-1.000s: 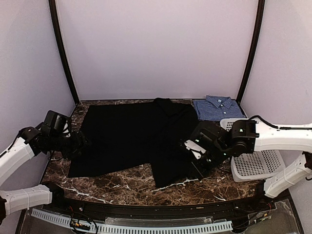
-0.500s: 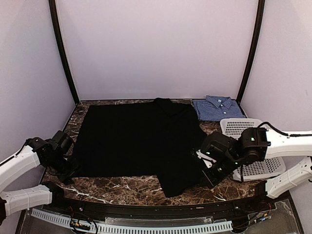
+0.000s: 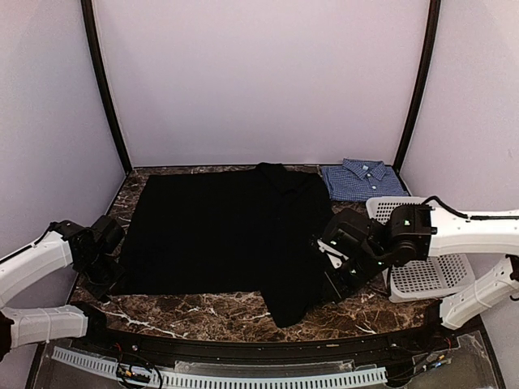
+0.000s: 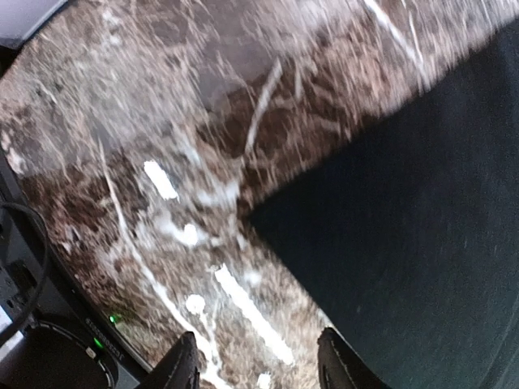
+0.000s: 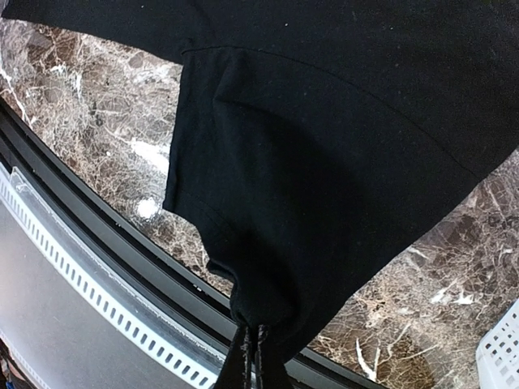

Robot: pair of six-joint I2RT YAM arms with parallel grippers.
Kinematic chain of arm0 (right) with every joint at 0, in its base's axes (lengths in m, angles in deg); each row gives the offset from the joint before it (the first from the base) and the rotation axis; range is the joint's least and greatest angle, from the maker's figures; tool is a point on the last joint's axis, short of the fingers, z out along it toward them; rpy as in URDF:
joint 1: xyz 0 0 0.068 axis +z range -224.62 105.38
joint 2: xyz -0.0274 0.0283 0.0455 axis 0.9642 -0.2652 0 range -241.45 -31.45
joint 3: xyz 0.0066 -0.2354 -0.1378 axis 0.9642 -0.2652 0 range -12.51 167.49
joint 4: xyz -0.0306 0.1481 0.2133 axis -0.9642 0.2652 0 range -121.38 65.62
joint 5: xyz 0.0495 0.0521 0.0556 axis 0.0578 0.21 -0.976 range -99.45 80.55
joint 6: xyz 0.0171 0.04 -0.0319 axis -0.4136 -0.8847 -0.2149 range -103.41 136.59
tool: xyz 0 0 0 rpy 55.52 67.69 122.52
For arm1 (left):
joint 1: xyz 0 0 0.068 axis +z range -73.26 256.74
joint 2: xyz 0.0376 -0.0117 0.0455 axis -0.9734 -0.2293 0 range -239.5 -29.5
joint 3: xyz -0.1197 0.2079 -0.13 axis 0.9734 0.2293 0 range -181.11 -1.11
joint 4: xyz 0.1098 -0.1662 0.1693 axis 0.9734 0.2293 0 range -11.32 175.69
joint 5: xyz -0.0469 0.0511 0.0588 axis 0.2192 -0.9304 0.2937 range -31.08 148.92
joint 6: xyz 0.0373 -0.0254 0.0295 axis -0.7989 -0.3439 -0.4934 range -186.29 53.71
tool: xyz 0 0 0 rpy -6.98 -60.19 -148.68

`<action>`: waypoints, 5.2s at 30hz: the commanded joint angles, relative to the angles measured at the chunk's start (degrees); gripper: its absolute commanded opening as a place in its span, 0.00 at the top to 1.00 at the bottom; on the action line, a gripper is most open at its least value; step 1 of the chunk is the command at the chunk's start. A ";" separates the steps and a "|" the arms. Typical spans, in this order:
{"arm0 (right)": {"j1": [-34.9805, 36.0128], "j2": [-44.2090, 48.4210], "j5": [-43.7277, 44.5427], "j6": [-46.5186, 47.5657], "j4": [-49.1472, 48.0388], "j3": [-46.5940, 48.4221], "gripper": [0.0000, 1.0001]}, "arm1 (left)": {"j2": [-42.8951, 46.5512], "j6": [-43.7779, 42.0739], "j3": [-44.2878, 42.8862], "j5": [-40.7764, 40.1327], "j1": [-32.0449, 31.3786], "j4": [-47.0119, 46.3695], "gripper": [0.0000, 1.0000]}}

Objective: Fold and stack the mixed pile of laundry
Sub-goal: Flatten out the crumpled T-shirt at the center of the board, then pick up the flattened T-shirt from the center of the board, then fold the flattened T-shirt at the center of the board.

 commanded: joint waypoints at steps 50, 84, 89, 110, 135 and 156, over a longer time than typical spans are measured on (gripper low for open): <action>-5.09 -0.34 -0.71 3.16 1.22 3.82 1.00 | -14.42 -7.59 2.45 1.84 13.32 -12.97 0.65; -8.25 2.73 9.99 9.09 8.01 14.33 1.00 | -4.02 -15.05 -10.34 2.54 13.36 -6.02 1.00; -14.87 0.86 8.49 15.02 4.39 17.38 1.00 | -8.21 -16.58 -15.16 1.25 13.41 -8.78 1.00; -30.35 -24.43 6.08 34.53 -8.50 35.16 1.00 | -32.75 -18.83 -27.81 2.15 16.47 -24.49 1.00; -34.29 -42.48 5.66 39.12 -11.81 48.92 1.00 | -44.05 -19.20 -31.42 4.02 19.17 -29.06 1.00; -34.11 -51.26 2.78 41.19 -10.21 59.14 1.00 | -45.92 -18.81 -31.32 4.50 19.32 -29.23 1.00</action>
